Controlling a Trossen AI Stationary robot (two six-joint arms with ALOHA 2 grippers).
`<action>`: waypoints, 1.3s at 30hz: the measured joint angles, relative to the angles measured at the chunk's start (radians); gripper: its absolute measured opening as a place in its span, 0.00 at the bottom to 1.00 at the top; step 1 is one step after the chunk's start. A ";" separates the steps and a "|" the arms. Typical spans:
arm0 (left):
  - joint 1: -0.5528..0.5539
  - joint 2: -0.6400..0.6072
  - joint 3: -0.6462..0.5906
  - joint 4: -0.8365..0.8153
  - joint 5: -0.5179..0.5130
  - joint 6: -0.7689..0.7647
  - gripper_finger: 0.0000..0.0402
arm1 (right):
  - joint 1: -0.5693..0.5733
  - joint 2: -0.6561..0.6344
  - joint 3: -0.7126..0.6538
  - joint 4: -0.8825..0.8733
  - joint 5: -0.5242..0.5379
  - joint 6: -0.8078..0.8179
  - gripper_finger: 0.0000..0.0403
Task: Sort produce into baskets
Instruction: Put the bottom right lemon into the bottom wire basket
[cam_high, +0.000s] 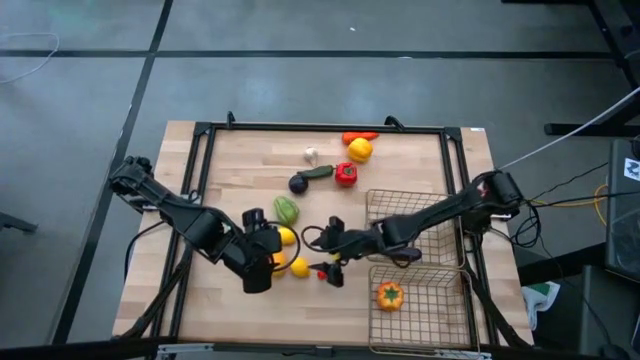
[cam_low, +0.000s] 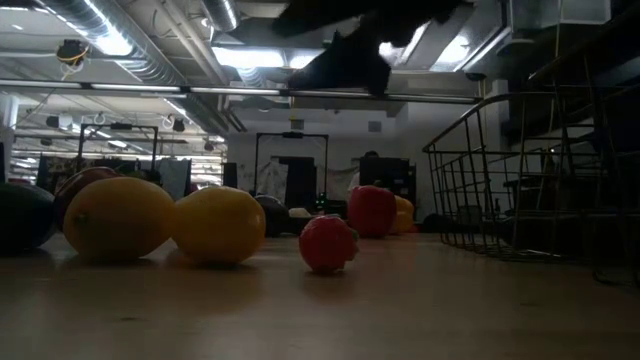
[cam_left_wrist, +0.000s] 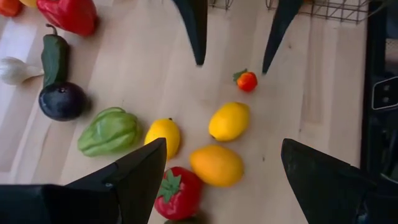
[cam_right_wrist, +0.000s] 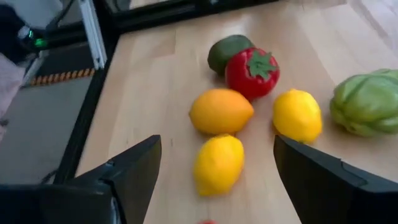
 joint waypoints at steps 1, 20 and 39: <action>-0.004 0.000 0.000 0.001 0.000 -0.004 0.78 | 0.004 0.017 0.000 0.015 0.004 0.013 0.77; -0.018 -0.009 0.000 -0.012 -0.004 -0.014 0.78 | 0.001 0.173 0.000 0.113 0.034 0.041 0.77; -0.019 -0.133 0.000 -0.050 -0.032 -0.030 0.78 | -0.047 0.319 0.402 -0.395 -0.158 0.033 0.77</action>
